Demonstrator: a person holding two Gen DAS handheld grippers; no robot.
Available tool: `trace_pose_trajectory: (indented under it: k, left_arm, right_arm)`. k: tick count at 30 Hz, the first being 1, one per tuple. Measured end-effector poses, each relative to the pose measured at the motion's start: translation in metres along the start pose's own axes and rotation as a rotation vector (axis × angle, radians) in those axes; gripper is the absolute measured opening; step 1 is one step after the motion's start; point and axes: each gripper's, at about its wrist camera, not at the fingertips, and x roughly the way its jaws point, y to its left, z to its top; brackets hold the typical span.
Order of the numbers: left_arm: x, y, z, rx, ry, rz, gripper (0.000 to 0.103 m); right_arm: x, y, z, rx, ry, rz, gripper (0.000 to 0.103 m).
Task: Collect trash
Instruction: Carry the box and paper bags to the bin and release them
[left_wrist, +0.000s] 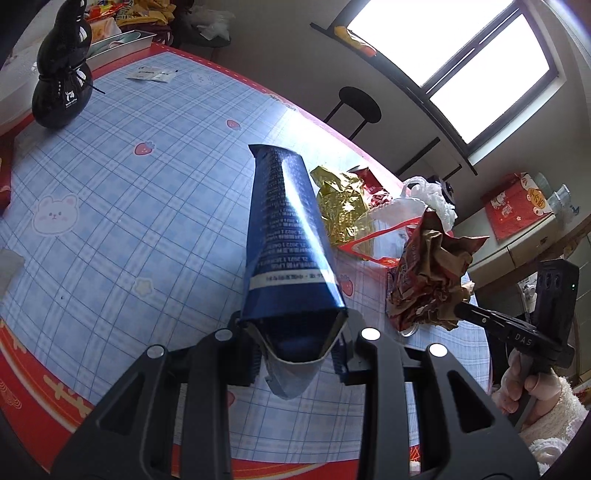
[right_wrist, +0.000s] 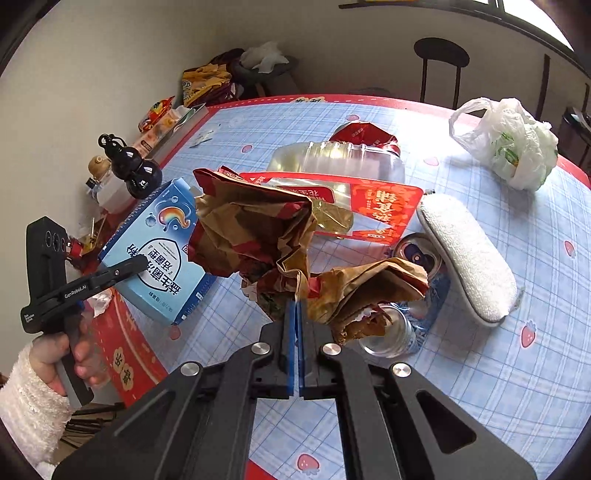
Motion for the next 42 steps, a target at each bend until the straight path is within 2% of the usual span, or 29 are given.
trace_pose_trajectory:
  k: [7, 17, 21, 26, 31, 37, 42]
  left_arm:
    - [-0.007, -0.021, -0.013, 0.026, 0.025, -0.001, 0.032]
    - [-0.056, -0.068, -0.013, 0.096, -0.065, -0.009, 0.031]
    - [-0.078, -0.099, -0.009, 0.158, -0.105, -0.016, 0.032]
    - [-0.092, -0.151, -0.002, 0.241, -0.140, -0.051, 0.032]
    - [-0.088, -0.215, -0.005, 0.337, -0.134, -0.114, 0.032]
    - [-0.069, -0.302, -0.022, 0.466, -0.102, -0.212, 0.032]
    - [-0.046, -0.378, -0.050, 0.544, -0.062, -0.318, 0.032]
  right_arm:
    - [-0.034, -0.014, -0.024, 0.042, -0.057, -0.023, 0.002]
    - [-0.092, -0.046, -0.049, 0.134, -0.190, -0.019, 0.002]
    - [-0.117, -0.062, -0.057, 0.174, -0.263, -0.017, 0.002]
    - [-0.153, -0.086, -0.074, 0.223, -0.358, -0.031, 0.002]
    - [-0.200, -0.119, -0.104, 0.290, -0.458, -0.069, 0.002]
    - [-0.260, -0.161, -0.150, 0.381, -0.559, -0.145, 0.002]
    - [-0.311, -0.193, -0.191, 0.432, -0.624, -0.236, 0.002]
